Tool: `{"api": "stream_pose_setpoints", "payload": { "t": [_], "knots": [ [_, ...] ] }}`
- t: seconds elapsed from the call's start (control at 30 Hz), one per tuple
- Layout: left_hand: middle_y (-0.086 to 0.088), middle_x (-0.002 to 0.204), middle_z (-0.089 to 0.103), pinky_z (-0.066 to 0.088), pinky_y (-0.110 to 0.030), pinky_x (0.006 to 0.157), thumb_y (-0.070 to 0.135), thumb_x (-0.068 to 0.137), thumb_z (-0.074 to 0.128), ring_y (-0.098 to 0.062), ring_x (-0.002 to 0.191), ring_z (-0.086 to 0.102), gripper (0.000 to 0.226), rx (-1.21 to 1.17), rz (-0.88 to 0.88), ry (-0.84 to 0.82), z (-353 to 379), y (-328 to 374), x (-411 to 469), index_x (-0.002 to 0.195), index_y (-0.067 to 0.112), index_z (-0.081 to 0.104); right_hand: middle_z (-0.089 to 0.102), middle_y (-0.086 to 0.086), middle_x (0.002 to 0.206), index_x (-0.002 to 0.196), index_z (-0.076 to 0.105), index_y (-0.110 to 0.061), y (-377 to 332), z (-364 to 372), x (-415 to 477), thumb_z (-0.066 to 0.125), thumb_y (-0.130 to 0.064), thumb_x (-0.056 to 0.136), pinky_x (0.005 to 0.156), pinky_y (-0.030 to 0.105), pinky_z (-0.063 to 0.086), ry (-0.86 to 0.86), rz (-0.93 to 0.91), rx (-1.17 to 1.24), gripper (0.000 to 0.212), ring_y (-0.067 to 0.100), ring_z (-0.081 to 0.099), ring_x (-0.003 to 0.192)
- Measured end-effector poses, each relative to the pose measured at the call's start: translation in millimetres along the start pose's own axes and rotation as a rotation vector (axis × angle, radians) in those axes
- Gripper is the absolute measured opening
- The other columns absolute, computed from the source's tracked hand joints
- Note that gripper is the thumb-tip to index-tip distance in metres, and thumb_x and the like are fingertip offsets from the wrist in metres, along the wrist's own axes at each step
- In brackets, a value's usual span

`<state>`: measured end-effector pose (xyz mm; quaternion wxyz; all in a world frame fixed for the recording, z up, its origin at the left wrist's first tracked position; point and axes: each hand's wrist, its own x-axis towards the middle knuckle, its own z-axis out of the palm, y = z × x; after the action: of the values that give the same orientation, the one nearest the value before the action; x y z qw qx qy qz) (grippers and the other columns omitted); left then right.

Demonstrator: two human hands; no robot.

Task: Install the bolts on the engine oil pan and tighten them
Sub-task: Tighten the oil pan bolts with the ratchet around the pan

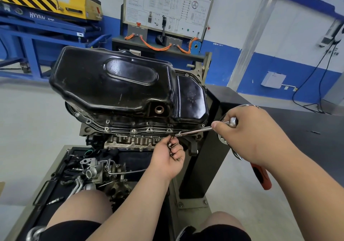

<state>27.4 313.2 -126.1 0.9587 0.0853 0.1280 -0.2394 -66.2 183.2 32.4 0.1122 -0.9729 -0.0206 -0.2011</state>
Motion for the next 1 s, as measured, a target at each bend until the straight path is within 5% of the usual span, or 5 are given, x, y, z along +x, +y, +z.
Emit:
{"api": "stream_pose_setpoints", "payload": {
  "t": [0.27,0.7,1.0],
  "knots": [
    [0.006,0.054,0.044,0.021,-0.017,0.028,0.013,0.075,0.044,-0.007,0.033,0.03,0.008,-0.002,-0.002,-0.045,1.5,-2.3,-4.1,0.072,0.009,0.051,0.055,-0.008,0.056,0.06,0.056,-0.026,-4.8,-5.0,-2.3,0.058,-0.049,0.082,0.048,0.025,0.033,0.0,-0.009,0.021,0.032,0.008,0.052,0.058],
    [0.009,0.048,0.033,0.017,-0.018,0.029,0.017,0.089,0.04,-0.007,0.033,0.025,0.018,0.191,-0.001,-0.012,3.1,-5.2,-7.1,0.075,0.015,0.051,0.057,-0.005,0.059,0.065,0.06,-0.022,2.7,-12.5,-6.1,0.052,-0.054,0.08,0.053,0.03,0.045,0.004,-0.014,-0.001,0.036,0.012,0.054,0.06],
    [0.008,0.055,0.041,0.021,-0.016,0.03,0.037,0.096,0.05,-0.005,0.035,0.031,0.029,0.105,-0.004,-0.021,1.6,-4.1,-3.8,0.079,0.014,0.051,0.055,-0.004,0.056,0.061,0.057,-0.023,5.9,-16.1,-10.0,0.055,-0.052,0.08,0.048,0.026,0.034,0.02,-0.032,0.027,0.035,0.012,0.052,0.056]
  ]
}}
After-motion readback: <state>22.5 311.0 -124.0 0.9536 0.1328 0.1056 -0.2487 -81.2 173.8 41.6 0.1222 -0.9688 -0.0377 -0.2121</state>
